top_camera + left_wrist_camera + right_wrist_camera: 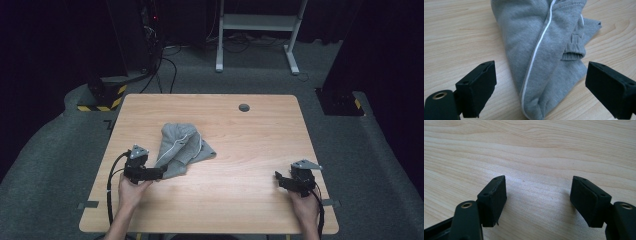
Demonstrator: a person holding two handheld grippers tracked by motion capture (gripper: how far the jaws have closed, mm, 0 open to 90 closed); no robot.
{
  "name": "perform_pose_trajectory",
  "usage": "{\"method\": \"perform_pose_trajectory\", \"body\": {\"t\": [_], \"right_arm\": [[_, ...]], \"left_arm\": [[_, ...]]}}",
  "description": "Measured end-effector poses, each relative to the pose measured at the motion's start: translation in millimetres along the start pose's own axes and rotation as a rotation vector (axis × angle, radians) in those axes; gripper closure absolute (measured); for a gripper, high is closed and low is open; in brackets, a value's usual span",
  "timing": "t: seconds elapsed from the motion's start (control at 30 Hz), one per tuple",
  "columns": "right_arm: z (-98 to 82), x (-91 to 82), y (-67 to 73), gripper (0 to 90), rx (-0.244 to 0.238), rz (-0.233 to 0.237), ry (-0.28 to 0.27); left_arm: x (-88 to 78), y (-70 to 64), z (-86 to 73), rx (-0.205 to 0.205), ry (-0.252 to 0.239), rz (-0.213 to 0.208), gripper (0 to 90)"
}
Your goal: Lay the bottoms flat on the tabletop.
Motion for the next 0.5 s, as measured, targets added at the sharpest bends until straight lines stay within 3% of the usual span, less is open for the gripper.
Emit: {"method": "perform_pose_trajectory", "body": {"t": [0.2,0.5], "right_arm": [[-0.1,-0.1,0.1,28.8,-0.001,0.001,0.0],[-0.1,0.0,0.1,28.8,-0.001,0.001,0.0]], "left_arm": [[4.1,-3.7,9.7,-0.004,-0.01,-0.017,10.5],[21.4,-11.3,27.5,0.03,0.005,-0.029,11.0]]}}
Point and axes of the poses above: each handheld gripper's, and its own axes: x roughly forward along the jaws, z roughly out of its top, y roughly to its left, the point moved 10 cm from there along x, roughly forward along the jaws, and after that the axes turned 1 degree about -z, right-handed, at the moved point
